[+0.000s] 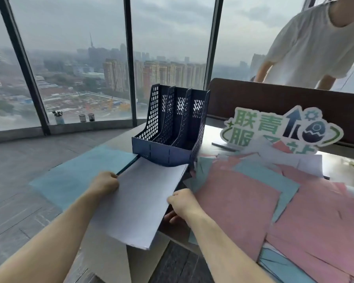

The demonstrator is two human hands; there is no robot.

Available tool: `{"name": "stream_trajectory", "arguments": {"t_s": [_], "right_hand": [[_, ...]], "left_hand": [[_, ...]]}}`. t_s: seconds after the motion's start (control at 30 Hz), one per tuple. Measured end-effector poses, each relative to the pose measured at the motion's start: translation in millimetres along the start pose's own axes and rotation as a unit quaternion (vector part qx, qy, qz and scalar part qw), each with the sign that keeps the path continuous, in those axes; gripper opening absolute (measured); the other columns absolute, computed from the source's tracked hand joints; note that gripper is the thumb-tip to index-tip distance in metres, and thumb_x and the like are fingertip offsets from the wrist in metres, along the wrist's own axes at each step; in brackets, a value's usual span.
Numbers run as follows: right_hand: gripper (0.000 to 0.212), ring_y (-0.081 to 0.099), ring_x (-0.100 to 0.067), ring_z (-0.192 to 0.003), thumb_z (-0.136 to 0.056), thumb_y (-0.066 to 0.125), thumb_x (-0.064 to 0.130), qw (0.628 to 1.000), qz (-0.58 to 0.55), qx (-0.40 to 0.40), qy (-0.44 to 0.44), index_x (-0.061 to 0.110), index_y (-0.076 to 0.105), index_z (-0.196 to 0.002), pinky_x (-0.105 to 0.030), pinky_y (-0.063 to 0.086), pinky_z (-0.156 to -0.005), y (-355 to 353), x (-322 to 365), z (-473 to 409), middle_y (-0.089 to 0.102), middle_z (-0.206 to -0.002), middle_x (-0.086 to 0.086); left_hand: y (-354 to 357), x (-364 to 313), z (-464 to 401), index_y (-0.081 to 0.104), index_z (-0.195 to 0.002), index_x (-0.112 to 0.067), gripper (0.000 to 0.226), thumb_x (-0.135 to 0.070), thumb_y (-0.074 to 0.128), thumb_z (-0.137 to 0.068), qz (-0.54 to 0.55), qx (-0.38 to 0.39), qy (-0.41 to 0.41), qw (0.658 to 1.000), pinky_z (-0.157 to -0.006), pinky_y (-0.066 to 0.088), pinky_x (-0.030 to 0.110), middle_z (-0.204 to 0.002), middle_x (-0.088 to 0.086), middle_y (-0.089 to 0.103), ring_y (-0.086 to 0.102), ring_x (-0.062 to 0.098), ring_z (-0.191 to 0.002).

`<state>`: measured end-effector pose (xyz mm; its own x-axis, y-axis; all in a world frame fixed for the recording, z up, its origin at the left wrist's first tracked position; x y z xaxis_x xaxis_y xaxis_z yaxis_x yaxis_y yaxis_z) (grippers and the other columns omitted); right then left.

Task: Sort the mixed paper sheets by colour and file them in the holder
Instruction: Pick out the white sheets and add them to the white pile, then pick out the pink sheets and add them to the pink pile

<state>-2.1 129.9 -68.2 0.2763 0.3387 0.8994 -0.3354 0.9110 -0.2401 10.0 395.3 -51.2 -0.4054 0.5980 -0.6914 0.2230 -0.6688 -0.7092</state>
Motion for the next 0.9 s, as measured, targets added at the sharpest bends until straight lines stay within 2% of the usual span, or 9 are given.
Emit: {"name": "stream_trajectory", "arguments": {"t_s": [0.13, 0.33, 0.43, 0.5, 0.6, 0.7, 0.77, 0.83, 0.9], "right_hand": [[0.02, 0.066, -0.026, -0.045, -0.086, 0.04, -0.004, 0.999, 0.035, -0.002, 0.002, -0.007, 0.059, -0.091, -0.025, 0.045, -0.037, 8.9, 3.8, -12.3, 0.069, -0.094, -0.031], [0.014, 0.059, -0.023, -0.038, -0.083, 0.038, 0.004, 0.991, 0.129, -0.02, 0.001, 0.001, 0.052, -0.082, -0.018, 0.038, -0.037, 12.5, 7.7, -13.3, 0.061, -0.052, -0.013], [0.024, 0.05, -0.014, -0.031, -0.089, 0.045, 0.015, 0.985, 0.162, -0.053, -0.039, 0.005, 0.054, -0.07, -0.017, 0.039, -0.037, 0.9, 13.4, -6.2, 0.068, -0.056, -0.012], [0.028, 0.054, -0.015, -0.038, -0.088, 0.048, 0.022, 0.974, 0.183, -0.111, -0.07, 0.006, 0.056, -0.066, -0.022, 0.043, -0.042, -22.3, 15.8, 1.2, 0.071, -0.063, -0.007], [0.021, 0.063, -0.023, -0.067, -0.087, 0.05, 0.029, 0.935, 0.259, -0.227, -0.081, 0.014, 0.06, -0.077, -0.028, 0.043, -0.055, -81.6, 14.2, 17.0, 0.068, -0.071, -0.001], [0.017, 0.061, -0.024, -0.077, -0.089, 0.055, 0.034, 0.913, 0.289, -0.282, -0.053, 0.021, 0.059, -0.08, -0.028, 0.043, -0.061, -147.0, -3.3, 29.5, 0.066, -0.079, 0.002], [0.017, 0.062, -0.025, -0.081, -0.088, 0.056, 0.036, 0.907, 0.29, -0.304, -0.025, 0.023, 0.058, -0.078, -0.03, 0.049, -0.069, -185.5, -19.3, 38.9, 0.067, -0.083, 0.001], [0.015, 0.061, -0.026, -0.083, -0.088, 0.055, 0.035, 0.898, 0.292, -0.329, -0.003, 0.023, 0.059, -0.08, -0.031, 0.05, -0.072, -219.4, -35.0, 53.0, 0.067, -0.087, 0.001], [0.011, 0.059, -0.028, -0.089, -0.088, 0.054, 0.034, 0.879, 0.309, -0.363, 0.014, 0.024, 0.06, -0.088, -0.03, 0.045, -0.073, -250.3, -48.2, 72.1, 0.066, -0.097, -0.001]], "left_hand": [[-5.9, 11.5, -23.2, 0.065, -0.066, -0.005, 0.012, 0.002, 0.055, -0.069, -0.068, -0.027, 0.002, 0.997, -0.06, 0.041, 0.025, -0.07, 0.012, 0.064, 0.063, 0.029, -0.076], [-5.9, 19.0, -36.9, 0.065, -0.069, -0.006, 0.011, -0.003, 0.054, -0.066, -0.132, -0.032, 0.002, 0.991, -0.061, 0.045, 0.025, -0.075, 0.011, 0.066, 0.063, 0.028, -0.077], [-5.8, 18.1, -37.7, 0.064, -0.069, -0.008, 0.011, -0.004, 0.053, -0.068, -0.168, -0.039, 0.011, 0.985, -0.065, 0.045, 0.027, -0.083, 0.013, 0.067, 0.062, 0.029, -0.081], [-6.0, 11.9, -32.8, 0.066, -0.077, -0.01, 0.014, -0.007, 0.053, -0.073, -0.207, -0.062, 0.02, 0.976, -0.07, 0.047, 0.029, -0.097, 0.014, 0.068, 0.061, 0.032, -0.088], [-3.5, -16.1, -14.8, 0.07, -0.109, -0.017, 0.031, -0.013, 0.054, -0.083, -0.222, -0.13, 0.058, 0.965, -0.087, 0.047, 0.038, -0.116, 0.015, 0.06, 0.054, 0.036, -0.108], [32.1, -62.5, 4.5, 0.068, -0.119, -0.016, 0.035, -0.017, 0.055, -0.087, -0.153, -0.098, 0.133, 0.974, -0.09, 0.047, 0.038, -0.118, 0.012, 0.064, 0.057, 0.032, -0.111], [70.4, -96.6, 23.2, 0.074, -0.105, -0.017, 0.028, -0.02, 0.058, -0.083, -0.112, -0.037, 0.179, 0.977, -0.083, 0.05, 0.033, -0.104, 0.01, 0.069, 0.062, 0.029, -0.1], [109.4, -128.3, 46.8, 0.072, -0.078, -0.022, 0.014, -0.029, 0.059, -0.077, -0.107, 0.022, 0.208, 0.972, -0.065, 0.043, 0.027, -0.078, 0.008, 0.063, 0.058, 0.025, -0.077], [145.2, -151.4, 68.8, 0.055, -0.059, -0.017, 0.029, -0.039, 0.062, -0.077, -0.125, 0.07, 0.208, 0.968, -0.052, 0.032, 0.027, -0.065, 0.004, 0.053, 0.05, 0.022, -0.066]]}}
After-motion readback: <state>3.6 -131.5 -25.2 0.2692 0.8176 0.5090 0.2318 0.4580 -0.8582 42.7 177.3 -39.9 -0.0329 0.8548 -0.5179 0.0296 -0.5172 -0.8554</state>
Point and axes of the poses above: each hand's wrist, its own z-axis away from the middle knuckle, its own y-axis out of the palm, x = y × z, the point moved 8 cm from there along -z, towards the middle knuckle
